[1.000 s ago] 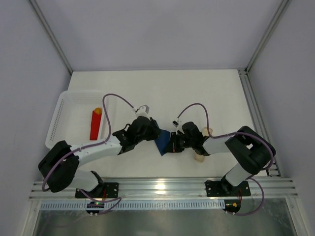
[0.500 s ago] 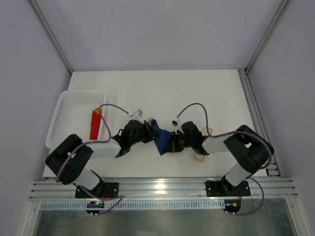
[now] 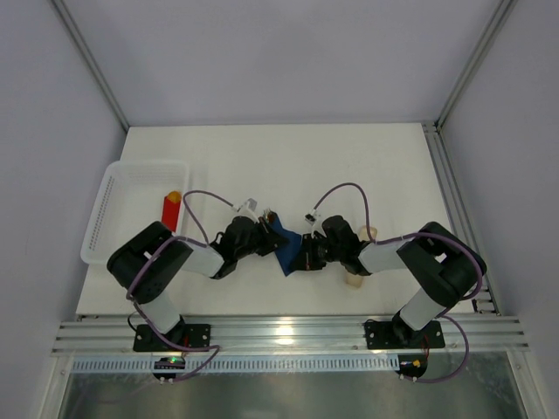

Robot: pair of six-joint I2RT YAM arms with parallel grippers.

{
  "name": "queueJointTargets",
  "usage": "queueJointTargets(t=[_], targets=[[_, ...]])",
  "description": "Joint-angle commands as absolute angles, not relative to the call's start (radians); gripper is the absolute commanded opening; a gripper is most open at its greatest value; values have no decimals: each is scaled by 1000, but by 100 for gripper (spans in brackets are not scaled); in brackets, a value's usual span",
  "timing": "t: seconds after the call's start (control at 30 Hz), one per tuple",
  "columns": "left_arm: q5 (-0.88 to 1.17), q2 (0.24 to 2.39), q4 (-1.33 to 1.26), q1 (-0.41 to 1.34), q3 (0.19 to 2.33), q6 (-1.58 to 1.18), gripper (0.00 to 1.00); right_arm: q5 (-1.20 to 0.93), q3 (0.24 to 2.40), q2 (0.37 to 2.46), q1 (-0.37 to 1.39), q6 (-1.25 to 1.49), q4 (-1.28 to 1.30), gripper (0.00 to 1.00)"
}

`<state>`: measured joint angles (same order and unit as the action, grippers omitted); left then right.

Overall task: Place the utensils on the paper napkin and roll it up
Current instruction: Roll the napkin at the center of the board.

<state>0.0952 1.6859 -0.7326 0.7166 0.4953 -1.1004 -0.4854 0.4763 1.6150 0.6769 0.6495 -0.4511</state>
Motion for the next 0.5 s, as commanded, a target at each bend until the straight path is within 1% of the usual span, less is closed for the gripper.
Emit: queueJointTargets(t=[0.0,0.27,0.37,0.47], targets=[[98,1709,-822,710,517,-1100,0,-439,468,1643,683,612,-390,4],[72,1741,-810,710,500,-1107,0,-445,475,1635,683,611,-382,4],[66,1743,-790,710,505,-1103,0,-430,498,1605,683,594,-332,3],[71,1741,-750,710,514,-1091,0,-399,541,1539,683,566,-227,4]])
